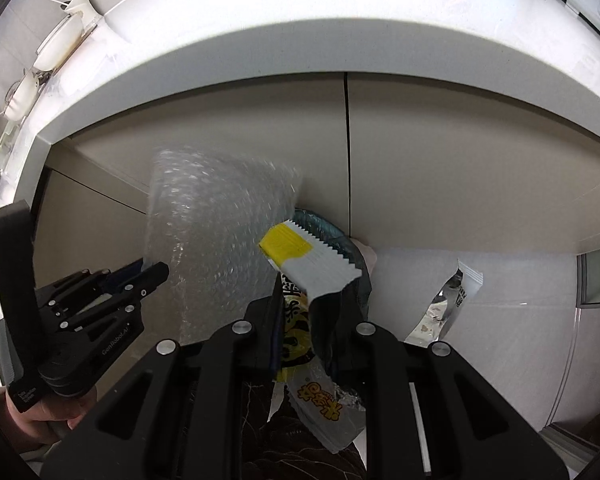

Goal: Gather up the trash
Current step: 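Open the left tool to drop the bubble wrap while the right tool drops the yellow bag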

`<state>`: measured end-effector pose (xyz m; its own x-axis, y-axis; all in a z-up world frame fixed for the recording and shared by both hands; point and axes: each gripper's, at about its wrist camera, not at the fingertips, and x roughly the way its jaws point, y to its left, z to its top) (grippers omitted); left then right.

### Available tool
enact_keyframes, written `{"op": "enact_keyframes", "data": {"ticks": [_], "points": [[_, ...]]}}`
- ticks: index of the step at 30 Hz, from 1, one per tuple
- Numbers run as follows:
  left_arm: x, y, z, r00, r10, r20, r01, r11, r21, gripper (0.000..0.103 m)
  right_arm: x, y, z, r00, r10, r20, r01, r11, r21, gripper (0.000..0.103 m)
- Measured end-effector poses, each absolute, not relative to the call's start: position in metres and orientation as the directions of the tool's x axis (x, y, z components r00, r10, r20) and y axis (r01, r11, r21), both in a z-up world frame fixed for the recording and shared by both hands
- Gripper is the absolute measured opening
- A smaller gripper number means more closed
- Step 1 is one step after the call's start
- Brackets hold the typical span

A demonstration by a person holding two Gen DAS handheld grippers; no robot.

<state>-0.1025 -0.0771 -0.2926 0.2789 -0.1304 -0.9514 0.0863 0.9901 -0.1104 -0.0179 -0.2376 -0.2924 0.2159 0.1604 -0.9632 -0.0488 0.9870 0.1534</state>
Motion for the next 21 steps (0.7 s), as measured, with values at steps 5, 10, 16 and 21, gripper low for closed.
{"op": "enact_keyframes", "data": {"ticks": [5, 10, 16, 21], "points": [[-0.101, -0.072, -0.290, 0.286, -0.124, -0.950, 0.071, 0.992, -0.108, 0.037, -0.014, -0.236, -0.297, 0.202, 0.166, -0.965, -0.053, 0.986, 0.158, 0.016], [-0.103, -0.062, -0.283, 0.296, -0.114, -0.948, 0.053, 0.993, -0.103, 0.052, -0.012, -0.232, -0.306, 0.189, 0.178, -0.966, -0.068, 0.983, 0.168, 0.016], [-0.105, -0.046, -0.269, 0.320, -0.091, -0.943, 0.030, 0.996, -0.086, 0.074, -0.010, -0.224, -0.323, 0.173, 0.205, -0.963, -0.098, 0.977, 0.190, 0.016], [-0.112, -0.033, -0.264, 0.335, -0.086, -0.938, 0.002, 0.996, -0.091, 0.090, -0.009, -0.210, -0.335, 0.155, 0.234, -0.960, -0.137, 0.967, 0.214, 0.016]]}}
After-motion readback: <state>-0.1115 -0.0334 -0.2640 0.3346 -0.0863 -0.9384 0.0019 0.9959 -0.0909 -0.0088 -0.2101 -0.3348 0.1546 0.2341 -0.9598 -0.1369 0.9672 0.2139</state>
